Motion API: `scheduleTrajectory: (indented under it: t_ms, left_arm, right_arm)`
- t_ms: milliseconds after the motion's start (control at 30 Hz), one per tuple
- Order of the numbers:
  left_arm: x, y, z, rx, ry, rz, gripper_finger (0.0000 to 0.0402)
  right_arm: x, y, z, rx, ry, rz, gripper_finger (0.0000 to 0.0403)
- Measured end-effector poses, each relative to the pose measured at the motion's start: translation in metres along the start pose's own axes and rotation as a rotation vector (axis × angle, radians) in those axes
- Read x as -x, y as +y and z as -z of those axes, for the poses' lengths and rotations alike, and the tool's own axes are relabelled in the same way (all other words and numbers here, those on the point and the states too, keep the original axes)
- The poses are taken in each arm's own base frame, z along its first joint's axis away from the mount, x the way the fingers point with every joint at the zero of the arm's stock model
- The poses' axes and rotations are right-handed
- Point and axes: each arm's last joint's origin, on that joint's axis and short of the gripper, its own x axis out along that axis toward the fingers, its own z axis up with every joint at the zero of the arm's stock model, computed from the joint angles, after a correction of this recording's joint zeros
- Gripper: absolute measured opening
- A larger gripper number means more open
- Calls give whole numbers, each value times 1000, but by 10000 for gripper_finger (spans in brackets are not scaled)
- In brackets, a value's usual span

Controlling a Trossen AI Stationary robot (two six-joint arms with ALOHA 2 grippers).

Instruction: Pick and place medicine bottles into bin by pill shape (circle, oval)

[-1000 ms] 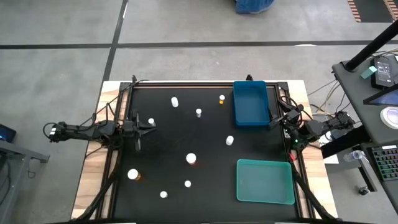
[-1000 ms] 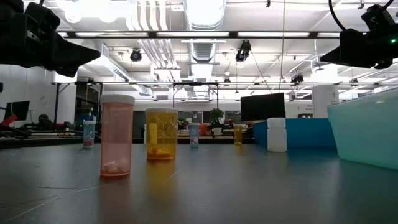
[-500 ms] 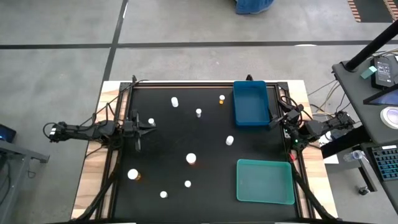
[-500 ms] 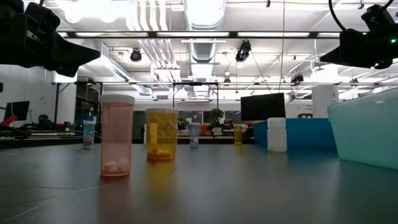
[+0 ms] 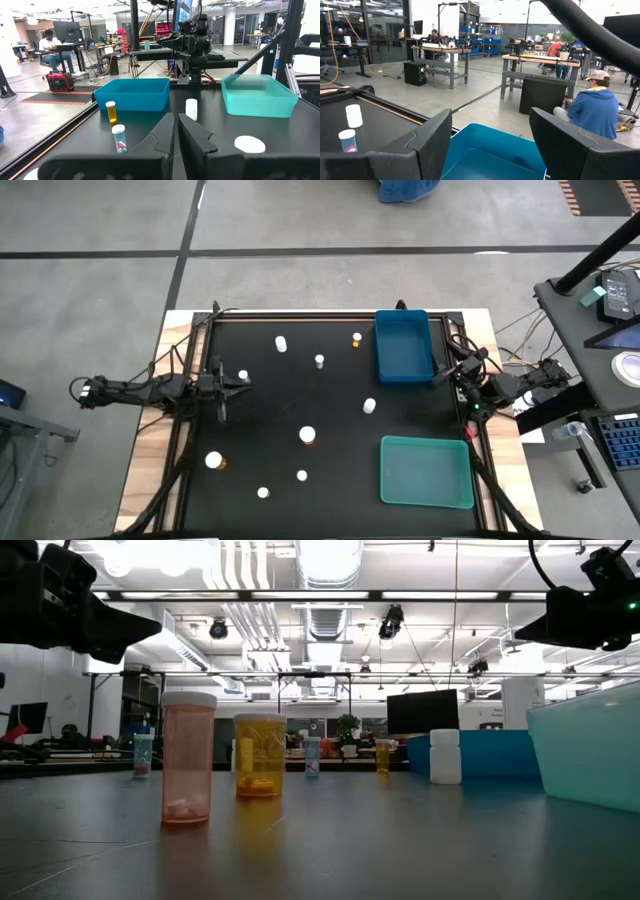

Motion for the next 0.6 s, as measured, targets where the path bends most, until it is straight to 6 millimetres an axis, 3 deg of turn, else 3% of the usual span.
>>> scheduleTrajectory:
  t_ms: [600]
  left_arm:
    - [0, 0, -5, 17, -56, -3, 8]
  right_arm:
    - [0, 0, 1, 10, 2, -2, 258]
